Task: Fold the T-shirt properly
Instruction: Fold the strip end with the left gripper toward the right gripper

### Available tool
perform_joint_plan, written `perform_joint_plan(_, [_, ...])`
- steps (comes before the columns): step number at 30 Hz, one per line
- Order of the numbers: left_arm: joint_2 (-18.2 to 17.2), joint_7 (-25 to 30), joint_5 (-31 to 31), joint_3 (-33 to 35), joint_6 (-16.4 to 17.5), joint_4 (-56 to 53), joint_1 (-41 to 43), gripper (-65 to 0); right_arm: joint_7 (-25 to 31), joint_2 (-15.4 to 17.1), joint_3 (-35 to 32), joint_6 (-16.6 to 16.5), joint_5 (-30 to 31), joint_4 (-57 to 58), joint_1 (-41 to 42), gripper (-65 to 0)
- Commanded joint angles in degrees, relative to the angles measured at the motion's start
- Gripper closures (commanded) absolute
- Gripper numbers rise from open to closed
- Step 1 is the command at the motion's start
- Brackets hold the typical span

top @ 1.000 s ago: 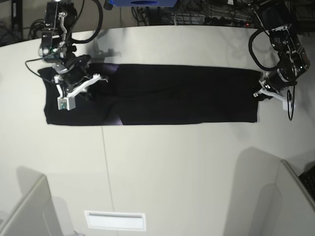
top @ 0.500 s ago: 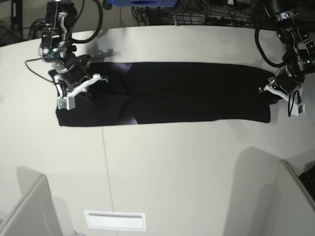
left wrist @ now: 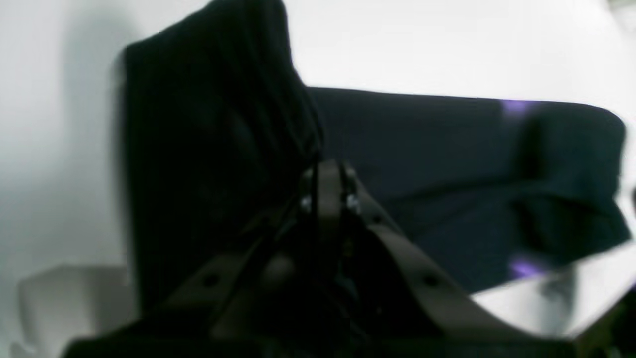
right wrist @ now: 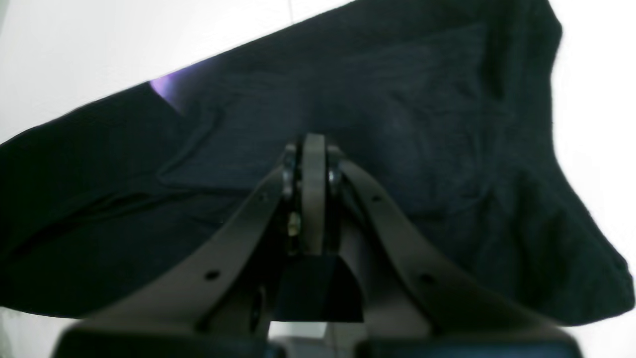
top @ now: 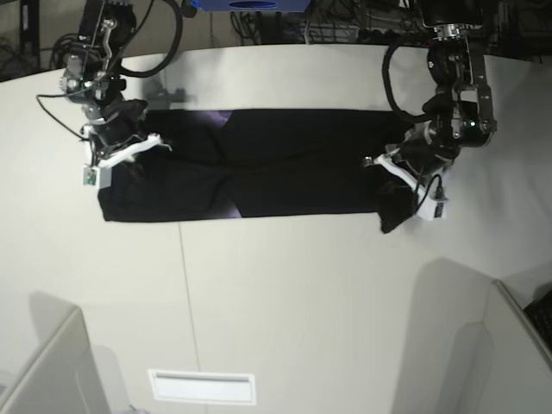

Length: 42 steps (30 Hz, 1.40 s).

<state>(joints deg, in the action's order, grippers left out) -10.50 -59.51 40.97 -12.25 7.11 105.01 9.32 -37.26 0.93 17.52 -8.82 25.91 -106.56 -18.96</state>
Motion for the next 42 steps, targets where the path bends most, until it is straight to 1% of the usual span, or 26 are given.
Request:
perform_joint_plan(1, [0.08, 0.91, 0.83, 0.95, -0.30, 1.05, -1.19, 0.0, 1.26, 0.26, 0.20, -0.19, 0.68, -1.26, 0.19, 0.0])
perform_joint_plan(3, [1.49, 0.74, 0.83, 4.12, -3.38, 1.05, -2.07, 0.0, 1.26, 0.26, 0.28, -0.19, 0.68, -1.26, 0.19, 0.0])
perform_joint_plan(5, [1.76, 0.91, 0.83, 8.69, -6.54, 1.05, -3.12, 0.0, 1.26, 0.17, 1.78, -0.19, 0.68, -1.26, 0.19, 0.0])
perform_joint_plan(7, [1.76, 1.00, 0.83, 12.38, -7.95, 1.05, -3.92, 0.0, 1.26, 0.08, 2.75, -0.19, 0.68, -1.26, 0.19, 0.0])
perform_joint_plan(9, [2.37, 1.09, 0.83, 14.58, -8.13, 1.05, -4.09, 0.0, 1.17, 0.08, 3.36, -0.19, 0.68, -1.26, 0.19, 0.0])
perform_joint_plan(13, [4.30, 0.91, 0.83, 16.87, -8.13, 0.70, -4.79, 0.0, 1.17, 0.08, 5.38, -0.19, 0.68, -1.17, 0.19, 0.0])
perform_joint_plan(22, [4.83, 1.00, 0.83, 21.53, -8.13, 0.61, -5.32, 0.0, 1.17, 0.08, 5.91, -0.19, 0.68, -1.17, 0.19, 0.0])
perform_joint_plan(29, [4.83, 1.09, 0.83, 21.61, -8.13, 0.44, -5.85, 0.0, 1.17, 0.08, 5.82, -0.19, 0.68, -1.17, 0.28, 0.0])
perform_joint_plan(33, [6.24, 1.09, 0.83, 21.61, -8.13, -1.93, -6.46, 0.0, 1.17, 0.08, 5.82, -0.19, 0.68, -1.17, 0.28, 0.0])
perform_joint_plan(42, [6.41, 1.09, 0.83, 21.61, -8.13, -3.43, -6.55, 0.0, 1.17, 0.08, 5.91, -0.19, 0.68, -1.17, 0.19, 0.0])
